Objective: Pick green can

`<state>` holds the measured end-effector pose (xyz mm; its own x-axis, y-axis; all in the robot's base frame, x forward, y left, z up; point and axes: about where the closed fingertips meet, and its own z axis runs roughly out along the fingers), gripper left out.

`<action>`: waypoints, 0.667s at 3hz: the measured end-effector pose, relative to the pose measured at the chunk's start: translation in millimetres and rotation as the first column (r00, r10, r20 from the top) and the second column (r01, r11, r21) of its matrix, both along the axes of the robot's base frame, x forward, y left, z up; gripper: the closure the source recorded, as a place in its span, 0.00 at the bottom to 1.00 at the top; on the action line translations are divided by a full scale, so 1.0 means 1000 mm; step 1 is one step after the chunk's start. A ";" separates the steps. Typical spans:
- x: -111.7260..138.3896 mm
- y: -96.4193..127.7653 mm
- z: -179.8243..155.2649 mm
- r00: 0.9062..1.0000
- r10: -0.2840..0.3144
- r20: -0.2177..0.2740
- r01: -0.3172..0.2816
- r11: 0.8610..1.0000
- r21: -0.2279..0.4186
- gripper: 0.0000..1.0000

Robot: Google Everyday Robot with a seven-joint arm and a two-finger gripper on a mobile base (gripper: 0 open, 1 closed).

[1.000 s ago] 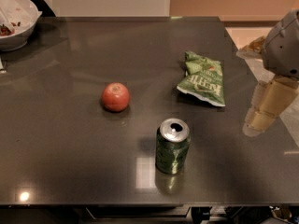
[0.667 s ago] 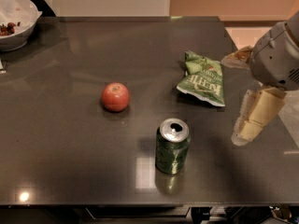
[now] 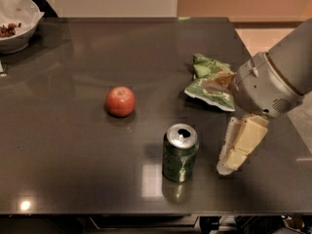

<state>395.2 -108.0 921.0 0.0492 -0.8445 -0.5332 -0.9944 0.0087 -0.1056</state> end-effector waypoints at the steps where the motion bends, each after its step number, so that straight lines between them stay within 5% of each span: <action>1: -0.009 0.023 -0.014 0.998 0.051 -0.026 -0.049 0.998 0.049 0.00; 2: -0.018 0.044 -0.024 0.994 0.102 -0.045 -0.097 0.991 0.088 0.00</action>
Offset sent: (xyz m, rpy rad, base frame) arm -0.0347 0.0730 -0.0442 0.1430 0.0965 0.1814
